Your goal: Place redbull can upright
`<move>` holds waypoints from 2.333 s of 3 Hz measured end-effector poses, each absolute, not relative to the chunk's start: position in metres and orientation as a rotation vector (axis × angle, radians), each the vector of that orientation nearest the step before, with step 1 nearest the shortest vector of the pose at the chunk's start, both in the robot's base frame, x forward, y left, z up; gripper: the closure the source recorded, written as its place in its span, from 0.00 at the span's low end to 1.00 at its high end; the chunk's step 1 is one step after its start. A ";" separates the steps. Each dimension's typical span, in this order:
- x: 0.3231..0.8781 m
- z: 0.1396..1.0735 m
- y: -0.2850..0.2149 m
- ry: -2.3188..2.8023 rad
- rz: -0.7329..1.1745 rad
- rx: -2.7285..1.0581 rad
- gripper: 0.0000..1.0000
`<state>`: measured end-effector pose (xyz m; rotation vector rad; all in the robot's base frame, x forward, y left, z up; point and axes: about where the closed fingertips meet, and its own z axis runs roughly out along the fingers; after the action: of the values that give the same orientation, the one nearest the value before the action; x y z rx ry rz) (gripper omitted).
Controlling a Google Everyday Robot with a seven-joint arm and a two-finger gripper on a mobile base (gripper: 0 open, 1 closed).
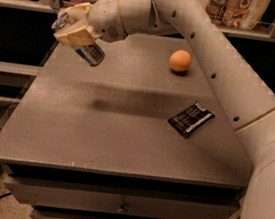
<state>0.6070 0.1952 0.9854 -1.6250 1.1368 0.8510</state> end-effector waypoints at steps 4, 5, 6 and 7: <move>0.605 0.973 0.163 1.019 0.819 -1.374 1.00; 0.604 0.973 0.149 0.994 0.796 -1.302 1.00; 0.605 0.970 0.138 1.021 0.772 -1.253 1.00; 0.606 0.963 0.130 1.085 0.757 -1.210 1.00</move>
Offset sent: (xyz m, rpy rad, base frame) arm 0.0013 -0.0227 -0.0148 0.1372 -0.0234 -0.0770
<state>0.6062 0.1299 0.9634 -1.2096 1.0849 0.7575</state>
